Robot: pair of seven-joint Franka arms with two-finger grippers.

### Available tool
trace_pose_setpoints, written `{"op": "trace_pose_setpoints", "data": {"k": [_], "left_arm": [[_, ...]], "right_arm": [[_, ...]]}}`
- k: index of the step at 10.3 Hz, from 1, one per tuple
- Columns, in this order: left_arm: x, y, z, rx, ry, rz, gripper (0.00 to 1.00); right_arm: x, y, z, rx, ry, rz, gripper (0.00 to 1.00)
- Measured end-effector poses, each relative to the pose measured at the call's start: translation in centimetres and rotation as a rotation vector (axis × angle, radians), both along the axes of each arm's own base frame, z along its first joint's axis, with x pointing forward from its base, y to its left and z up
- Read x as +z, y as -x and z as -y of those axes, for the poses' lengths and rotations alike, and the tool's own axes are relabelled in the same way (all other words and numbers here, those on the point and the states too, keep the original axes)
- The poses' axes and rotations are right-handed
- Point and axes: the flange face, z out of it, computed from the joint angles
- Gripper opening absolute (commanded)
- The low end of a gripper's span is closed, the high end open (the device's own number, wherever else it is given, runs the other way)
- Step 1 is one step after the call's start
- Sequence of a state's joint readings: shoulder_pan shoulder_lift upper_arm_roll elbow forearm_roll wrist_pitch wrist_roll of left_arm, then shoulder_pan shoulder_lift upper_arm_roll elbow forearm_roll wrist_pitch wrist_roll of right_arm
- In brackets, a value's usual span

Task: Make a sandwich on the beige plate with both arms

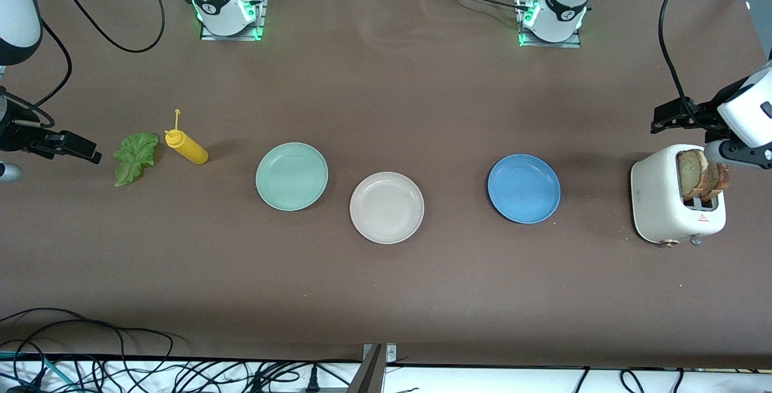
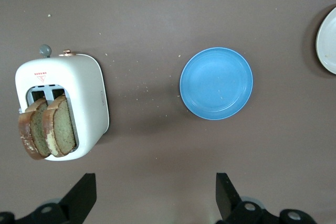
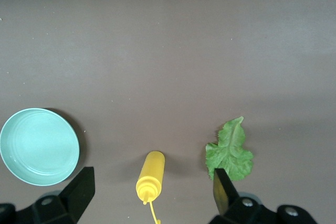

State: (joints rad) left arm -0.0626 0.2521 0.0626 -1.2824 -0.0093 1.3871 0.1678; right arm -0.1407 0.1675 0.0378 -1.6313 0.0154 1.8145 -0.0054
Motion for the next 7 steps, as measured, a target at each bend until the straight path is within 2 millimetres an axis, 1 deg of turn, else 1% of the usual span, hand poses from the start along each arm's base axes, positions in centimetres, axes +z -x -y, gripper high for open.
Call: {"op": "trace_pose_setpoints", "data": {"k": [4,7], "left_arm": [[0.05,-0.08,-0.08,0.001,0.000,0.007,1.00],[0.39,-0.62,-0.03,0.000,0.000,0.053,1.00]], "right_arm": [[0.00,0.00,0.00,0.000,0.000,0.000,1.00],[0.00,0.00,0.00,0.000,0.000,0.000,1.00]]}}
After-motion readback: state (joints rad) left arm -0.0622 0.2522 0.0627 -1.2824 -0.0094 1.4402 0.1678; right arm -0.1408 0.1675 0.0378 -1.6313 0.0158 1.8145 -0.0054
